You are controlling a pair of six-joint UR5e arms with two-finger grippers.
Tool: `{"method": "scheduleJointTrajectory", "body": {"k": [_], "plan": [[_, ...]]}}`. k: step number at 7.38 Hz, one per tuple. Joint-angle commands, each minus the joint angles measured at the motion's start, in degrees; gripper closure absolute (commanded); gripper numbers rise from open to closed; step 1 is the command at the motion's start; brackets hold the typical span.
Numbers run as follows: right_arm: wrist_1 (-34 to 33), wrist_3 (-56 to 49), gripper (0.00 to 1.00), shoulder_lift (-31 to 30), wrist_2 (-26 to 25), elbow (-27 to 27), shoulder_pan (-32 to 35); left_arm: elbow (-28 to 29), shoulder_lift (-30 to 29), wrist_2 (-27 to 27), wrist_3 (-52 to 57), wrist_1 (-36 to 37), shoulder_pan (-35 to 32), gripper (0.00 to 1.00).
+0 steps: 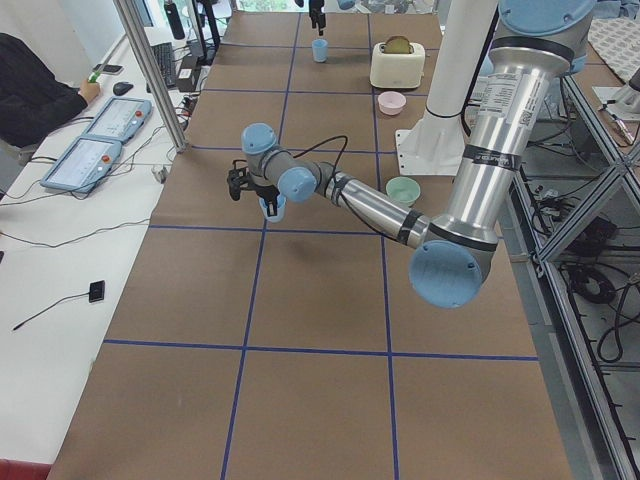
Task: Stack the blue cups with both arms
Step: 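Carry the held cup to the table centre and set it down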
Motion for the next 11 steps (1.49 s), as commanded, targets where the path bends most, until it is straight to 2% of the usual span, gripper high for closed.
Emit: {"method": "scheduleJointTrajectory", "body": {"k": [1, 2, 4, 5, 7, 11], "plan": [[2.4, 0.0, 0.17, 2.4, -0.1, -4.4, 0.0, -0.8, -8.6, 3.0, -15.3, 2.8, 8.2, 1.0], [3.1, 0.0, 0.17, 2.2, 0.0, -5.2, 0.0, -0.8, -12.0, 3.2, -18.8, 5.0, 10.3, 1.0], [8.6, 0.2, 0.17, 1.9, 0.0, -8.9, 0.0, -0.9, -15.3, 6.7, -24.4, 5.5, 14.9, 1.0], [9.1, 2.8, 0.17, 1.9, 0.0, -9.0, 0.0, -0.9, -16.7, 6.8, -27.2, 5.6, 16.5, 1.0], [10.3, 3.3, 0.17, 1.6, 0.3, -9.3, 0.0, -0.7, -19.0, 10.4, -31.0, 5.6, 20.7, 1.0], [10.8, 3.3, 0.5, 1.5, 0.3, -9.2, -1.9, 2.8, -21.8, 12.3, -32.0, 4.9, 25.1, 1.0]]}}
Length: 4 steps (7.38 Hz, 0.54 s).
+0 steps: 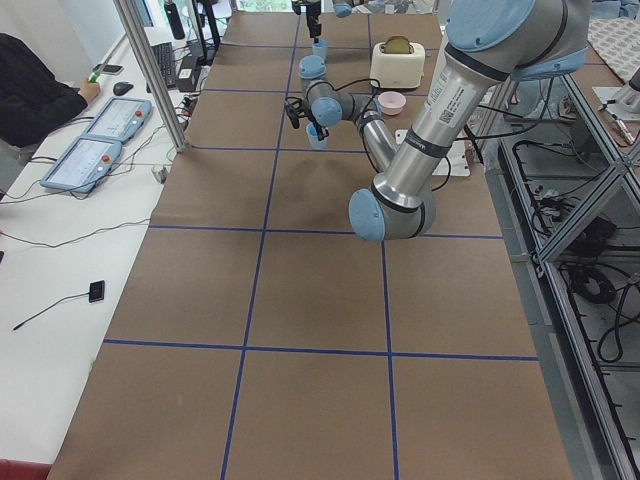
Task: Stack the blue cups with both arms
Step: 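Carry the held cup to the table centre and set it down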
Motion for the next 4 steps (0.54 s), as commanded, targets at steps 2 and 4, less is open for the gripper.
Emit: {"method": "scheduleJointTrajectory", "body": {"k": [2, 4], "plan": [[0.1, 0.1, 0.72, 0.1, 0.0, 0.9, -1.8, 2.8, -1.8, 0.7, 0.0, -0.4, 1.9, 1.0], [0.1, -0.1, 1.0, 0.0, -0.3, 2.0, -1.8, 2.8, -1.9, 0.7, -0.1, -0.5, 2.1, 1.0]]}}
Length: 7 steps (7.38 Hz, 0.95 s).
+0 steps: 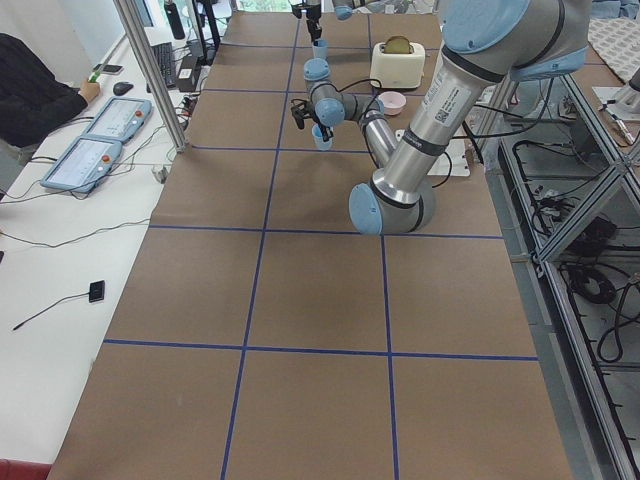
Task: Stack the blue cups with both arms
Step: 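Carry the held cup to the table centre and set it down, then release the cup and raise the left gripper while the right gripper lifts the other cup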
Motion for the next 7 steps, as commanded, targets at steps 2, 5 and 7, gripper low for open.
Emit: {"method": "scheduleJointTrajectory", "body": {"k": [2, 5, 7], "plan": [[-0.1, 3.9, 1.0, 0.0, -0.5, 2.9, 0.0, 1.7, -0.9, 1.1, 0.0, 0.0, 0.5, 1.0], [-0.2, 5.0, 1.0, 0.7, -0.4, 3.5, 0.0, 3.4, -1.2, 2.8, -0.1, -1.2, 2.4, 1.0], [-1.1, 11.4, 1.0, 1.8, 0.3, 8.1, -0.1, 3.6, -1.4, 2.8, 0.1, -2.3, 2.5, 0.95]]}}
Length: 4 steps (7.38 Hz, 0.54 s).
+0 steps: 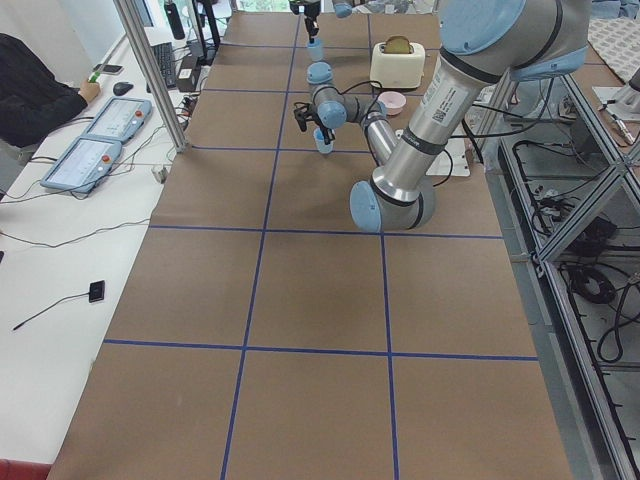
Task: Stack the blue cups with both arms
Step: 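Release the cup and raise the left gripper while the right gripper lifts the other cup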
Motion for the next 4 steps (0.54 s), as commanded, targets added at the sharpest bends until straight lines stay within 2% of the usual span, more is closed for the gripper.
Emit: {"method": "scheduleJointTrajectory", "body": {"k": [1, 2, 3, 4], "plan": [[-0.4, 7.4, 1.0, 1.4, 0.5, 4.2, -1.1, 0.3, 0.0, 0.0, 0.2, -1.4, 0.2, 0.86], [-0.4, 10.5, 1.0, 2.6, 0.7, 4.8, -1.8, 0.1, -0.1, 0.0, 0.3, -2.4, 0.2, 0.18], [-0.4, 13.2, 1.0, 4.0, 0.9, 5.3, -2.7, -0.1, 0.0, 0.0, 0.4, -2.8, 0.2, 0.07], [-0.4, 17.0, 1.0, 5.6, 1.1, 5.9, -3.8, -0.4, 0.0, 0.0, 0.4, -2.7, 0.1, 0.06]]}}
